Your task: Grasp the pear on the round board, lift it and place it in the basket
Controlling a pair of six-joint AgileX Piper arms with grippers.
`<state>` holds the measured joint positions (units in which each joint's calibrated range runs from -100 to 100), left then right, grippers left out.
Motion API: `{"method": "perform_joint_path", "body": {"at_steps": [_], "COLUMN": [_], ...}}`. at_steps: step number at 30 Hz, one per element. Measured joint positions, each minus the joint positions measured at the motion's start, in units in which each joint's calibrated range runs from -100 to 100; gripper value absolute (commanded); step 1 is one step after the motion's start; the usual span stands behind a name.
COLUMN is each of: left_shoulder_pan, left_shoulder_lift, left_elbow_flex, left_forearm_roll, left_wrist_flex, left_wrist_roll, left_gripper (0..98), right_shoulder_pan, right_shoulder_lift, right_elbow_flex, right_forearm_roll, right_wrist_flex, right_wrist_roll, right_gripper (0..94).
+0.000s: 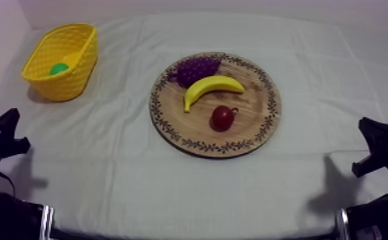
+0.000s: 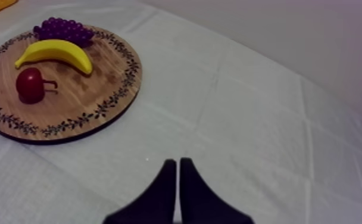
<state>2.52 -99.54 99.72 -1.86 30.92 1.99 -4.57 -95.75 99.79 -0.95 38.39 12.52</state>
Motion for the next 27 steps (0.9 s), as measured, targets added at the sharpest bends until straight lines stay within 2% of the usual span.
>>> {"method": "perform_joint_path", "body": {"at_steps": [7, 11, 27], "left_shoulder_pan": [0.12, 0.12, 0.12], "left_shoulder_lift": [-0.46, -0.46, -0.46], "left_elbow_flex": [0.0, 0.0, 0.0], "left_forearm_roll": [-0.05, -0.05, -0.05], "left_wrist_flex": [0.2, 0.2, 0.21], "left_wrist_roll": [6.34, 8.59, 8.78], "left_gripper": [0.1, 0.1, 0.1], "right_shoulder_pan": [0.0, 0.0, 0.0], "right_shoulder_lift": [0.0, 0.0, 0.0], "right_elbow_flex": [0.0, 0.0, 0.0], "right_forearm_roll": [0.0, 0.0, 0.0], "right_wrist_flex": [0.0, 0.0, 0.0], "right_wrist_roll": [0.0, 0.0, 0.0], "right_gripper": [0.3, 0.3, 0.3]}}
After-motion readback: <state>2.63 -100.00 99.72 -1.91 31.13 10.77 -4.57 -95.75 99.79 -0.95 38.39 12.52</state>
